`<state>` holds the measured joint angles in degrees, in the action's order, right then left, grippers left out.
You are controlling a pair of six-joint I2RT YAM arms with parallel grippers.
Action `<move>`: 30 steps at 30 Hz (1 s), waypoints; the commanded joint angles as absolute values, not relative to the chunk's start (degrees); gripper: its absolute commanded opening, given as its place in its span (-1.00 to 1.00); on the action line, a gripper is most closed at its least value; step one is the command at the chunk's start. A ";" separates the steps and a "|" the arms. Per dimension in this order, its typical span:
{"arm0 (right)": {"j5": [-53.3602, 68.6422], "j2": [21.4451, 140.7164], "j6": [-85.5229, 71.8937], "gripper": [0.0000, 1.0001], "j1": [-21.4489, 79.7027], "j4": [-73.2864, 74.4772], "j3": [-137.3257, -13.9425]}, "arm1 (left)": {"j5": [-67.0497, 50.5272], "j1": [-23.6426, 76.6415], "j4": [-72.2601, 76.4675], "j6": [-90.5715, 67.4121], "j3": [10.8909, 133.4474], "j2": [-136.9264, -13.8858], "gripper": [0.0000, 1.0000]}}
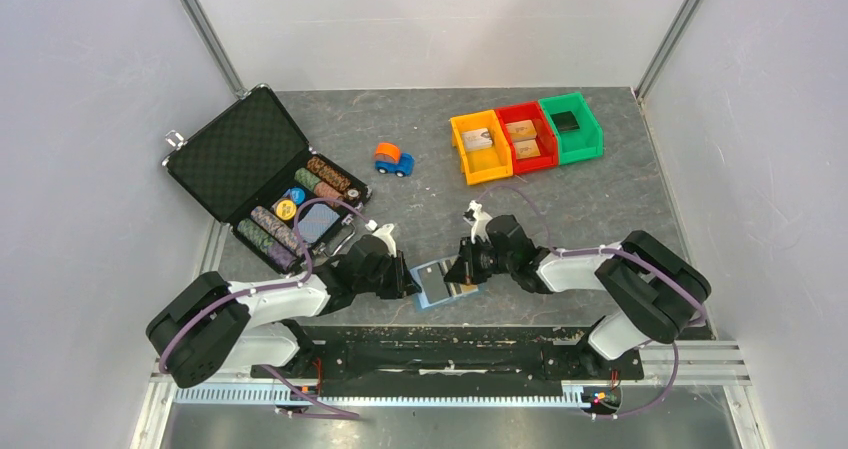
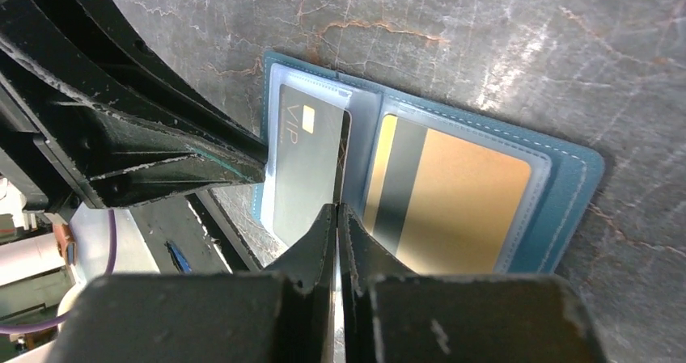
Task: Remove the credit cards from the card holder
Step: Remove the credit card from the card holder.
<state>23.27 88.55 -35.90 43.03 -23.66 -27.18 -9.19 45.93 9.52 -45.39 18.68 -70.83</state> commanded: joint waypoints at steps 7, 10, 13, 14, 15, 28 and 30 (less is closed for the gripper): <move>26.62 83.52 -35.12 -1.00 38.30 -25.88 -24.02 | -4.60 45.97 5.15 -45.10 18.29 -72.10 -0.50; 28.19 83.28 -34.72 -1.00 37.31 -25.53 -23.75 | -4.41 45.97 5.01 -44.96 18.37 -72.25 -0.50; 29.94 83.01 -35.12 -1.00 36.54 -27.17 -22.91 | -4.58 45.97 5.01 -44.91 18.46 -72.36 -0.50; 30.75 82.87 -35.48 -1.00 36.16 -27.64 -22.63 | -4.66 45.97 5.01 -44.91 18.50 -72.26 -0.50; 31.31 82.56 -35.48 -1.00 35.65 -27.73 -22.51 | -4.73 45.97 4.93 -44.96 18.61 -72.13 -0.50; 33.96 70.95 -23.43 -1.00 27.52 -10.15 -27.63 | -10.32 45.97 -5.73 -41.31 27.64 -61.20 -0.17; 35.97 70.05 -21.97 -1.00 27.39 -8.62 -28.52 | -11.13 45.97 -8.32 -39.21 30.67 -59.72 -0.09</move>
<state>31.51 72.38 -27.44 27.81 -13.80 -24.75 -9.43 45.98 -3.16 -44.23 23.55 -63.68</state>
